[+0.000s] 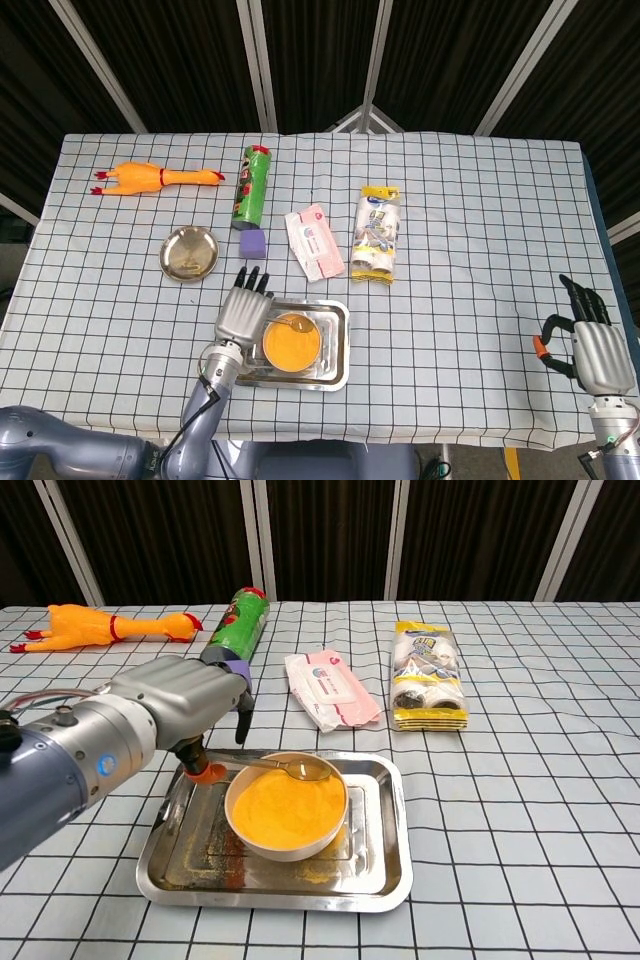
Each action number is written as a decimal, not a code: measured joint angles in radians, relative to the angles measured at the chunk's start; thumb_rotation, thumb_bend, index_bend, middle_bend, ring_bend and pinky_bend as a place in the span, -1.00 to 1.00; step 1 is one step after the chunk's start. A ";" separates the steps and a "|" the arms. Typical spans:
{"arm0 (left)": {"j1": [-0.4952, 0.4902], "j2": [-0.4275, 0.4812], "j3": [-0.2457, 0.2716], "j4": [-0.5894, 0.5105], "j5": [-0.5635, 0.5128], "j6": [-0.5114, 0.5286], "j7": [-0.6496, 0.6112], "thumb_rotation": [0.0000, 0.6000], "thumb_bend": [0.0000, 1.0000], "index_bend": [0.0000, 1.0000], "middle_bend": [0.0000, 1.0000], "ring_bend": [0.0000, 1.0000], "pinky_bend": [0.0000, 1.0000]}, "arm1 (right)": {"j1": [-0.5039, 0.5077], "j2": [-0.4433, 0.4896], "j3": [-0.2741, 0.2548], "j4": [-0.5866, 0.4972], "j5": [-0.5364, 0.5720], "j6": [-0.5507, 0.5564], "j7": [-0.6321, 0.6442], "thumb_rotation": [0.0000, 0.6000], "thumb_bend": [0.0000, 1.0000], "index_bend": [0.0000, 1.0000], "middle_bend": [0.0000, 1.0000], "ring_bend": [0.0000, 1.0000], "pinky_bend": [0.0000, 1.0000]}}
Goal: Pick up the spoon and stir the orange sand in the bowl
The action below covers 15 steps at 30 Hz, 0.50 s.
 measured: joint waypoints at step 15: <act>-0.006 0.088 0.024 -0.062 0.019 0.018 -0.026 1.00 -0.38 -0.30 0.63 0.58 0.70 | 0.000 0.003 -0.001 -0.009 0.002 -0.005 0.000 1.00 -0.15 -1.00 -1.00 -1.00 -1.00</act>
